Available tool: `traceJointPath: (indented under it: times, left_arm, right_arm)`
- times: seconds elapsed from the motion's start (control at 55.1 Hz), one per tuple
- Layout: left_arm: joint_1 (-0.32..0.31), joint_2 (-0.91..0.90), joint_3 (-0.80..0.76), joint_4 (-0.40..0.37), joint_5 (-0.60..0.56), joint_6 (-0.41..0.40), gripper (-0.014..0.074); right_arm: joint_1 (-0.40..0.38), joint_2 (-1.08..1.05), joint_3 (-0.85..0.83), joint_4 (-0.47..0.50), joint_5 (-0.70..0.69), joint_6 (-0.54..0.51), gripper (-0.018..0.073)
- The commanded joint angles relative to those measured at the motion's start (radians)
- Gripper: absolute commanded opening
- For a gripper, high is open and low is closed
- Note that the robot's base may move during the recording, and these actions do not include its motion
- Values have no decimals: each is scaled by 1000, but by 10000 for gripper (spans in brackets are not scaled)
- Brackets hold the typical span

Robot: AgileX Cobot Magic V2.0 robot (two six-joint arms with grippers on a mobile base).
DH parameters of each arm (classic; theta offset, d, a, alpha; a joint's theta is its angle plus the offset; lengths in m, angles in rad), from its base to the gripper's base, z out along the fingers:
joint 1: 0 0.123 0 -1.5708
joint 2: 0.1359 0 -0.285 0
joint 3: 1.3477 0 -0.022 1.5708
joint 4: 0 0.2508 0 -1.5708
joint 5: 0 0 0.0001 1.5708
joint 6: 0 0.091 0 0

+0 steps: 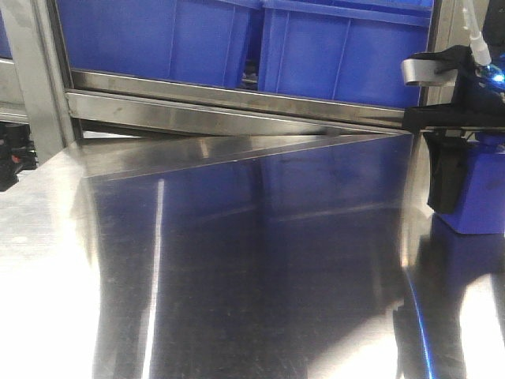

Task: Pick and sort blue part to right shelf
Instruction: 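Close the right gripper on the second blue bottle and lift it, then hold both bottles raised and start turning the base away from the table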

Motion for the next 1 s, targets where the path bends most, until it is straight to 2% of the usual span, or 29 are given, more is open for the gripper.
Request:
traceJointPath:
  times: [0.0, 0.163, 0.472, 0.763, 0.981]
  left_arm:
    - [-5, 13, -28, 4, -94, -8, 302]
    - [-5, 13, -28, 4, -90, -8, 302]
    - [-5, 13, -28, 4, -67, -8, 302]
    - [-5, 13, -28, 4, -64, -8, 302]
    - [-5, 13, -28, 4, -64, -8, 302]
  right_arm:
    - [0, -73, -29, -1, -31, -2, 189]
    - [1, -194, 49, -1, -153, -2, 189]
    - [1, -579, 330, -2, -375, -37, 189]
    - [1, -966, 575, -2, -510, -96, 189]
    - [1, -1227, 716, -2, -572, -103, 189]
